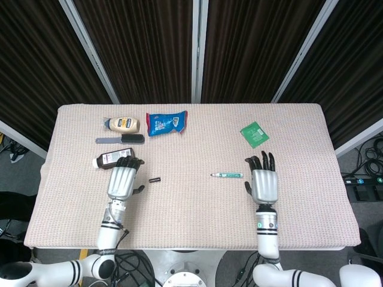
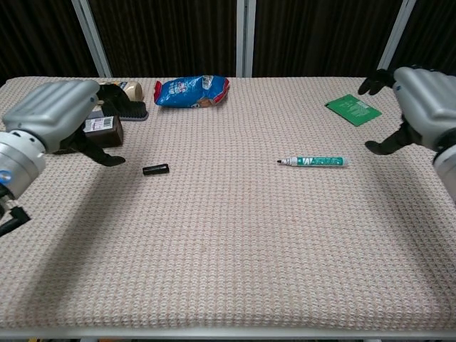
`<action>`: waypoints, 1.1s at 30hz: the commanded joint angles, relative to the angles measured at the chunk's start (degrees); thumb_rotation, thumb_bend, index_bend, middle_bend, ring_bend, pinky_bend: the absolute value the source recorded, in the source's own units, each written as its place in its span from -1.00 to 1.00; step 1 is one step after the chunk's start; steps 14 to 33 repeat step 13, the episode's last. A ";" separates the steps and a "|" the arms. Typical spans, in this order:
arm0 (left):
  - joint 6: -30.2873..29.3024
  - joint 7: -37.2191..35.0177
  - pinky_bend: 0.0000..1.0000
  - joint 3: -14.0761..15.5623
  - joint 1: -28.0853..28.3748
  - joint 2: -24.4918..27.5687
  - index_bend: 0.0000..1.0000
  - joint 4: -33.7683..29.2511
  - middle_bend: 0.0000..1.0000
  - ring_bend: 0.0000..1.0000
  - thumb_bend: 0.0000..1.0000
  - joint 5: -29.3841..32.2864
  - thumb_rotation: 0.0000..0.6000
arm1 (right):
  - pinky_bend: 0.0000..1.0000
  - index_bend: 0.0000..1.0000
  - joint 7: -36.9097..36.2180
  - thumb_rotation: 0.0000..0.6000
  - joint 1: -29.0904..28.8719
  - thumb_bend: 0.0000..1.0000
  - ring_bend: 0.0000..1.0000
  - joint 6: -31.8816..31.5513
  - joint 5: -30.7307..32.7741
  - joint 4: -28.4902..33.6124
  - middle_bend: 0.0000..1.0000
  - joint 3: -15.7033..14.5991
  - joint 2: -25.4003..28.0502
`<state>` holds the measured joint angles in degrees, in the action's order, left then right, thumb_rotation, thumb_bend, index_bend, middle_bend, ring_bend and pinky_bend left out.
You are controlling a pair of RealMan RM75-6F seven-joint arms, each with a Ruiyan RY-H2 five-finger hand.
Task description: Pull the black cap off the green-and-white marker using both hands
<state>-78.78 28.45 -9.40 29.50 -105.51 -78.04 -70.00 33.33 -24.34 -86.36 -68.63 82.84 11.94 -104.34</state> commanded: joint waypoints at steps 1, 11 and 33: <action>-4.91 -8.20 -0.68 5.56 -5.24 5.71 -0.46 -2.55 -0.51 -0.71 -0.83 -6.63 1.00 | -1.00 -0.63 -6.92 1.00 5.86 -0.82 -1.00 -2.48 -4.97 4.82 -0.68 -6.68 7.96; -12.68 -14.58 -0.72 13.45 -15.81 11.19 -0.56 -5.07 -0.62 -0.76 -0.84 -11.62 1.00 | -1.00 -0.99 -23.93 1.00 16.19 -0.82 -1.00 -4.02 -9.37 -0.94 -0.94 -15.92 13.74; -13.05 -14.54 -0.71 13.84 -16.85 11.51 -0.56 -5.47 -0.62 -0.76 -0.84 -11.82 1.00 | -1.00 -0.99 -25.69 1.00 17.04 -0.82 -1.00 -4.55 -10.17 -2.40 -0.94 -15.90 13.35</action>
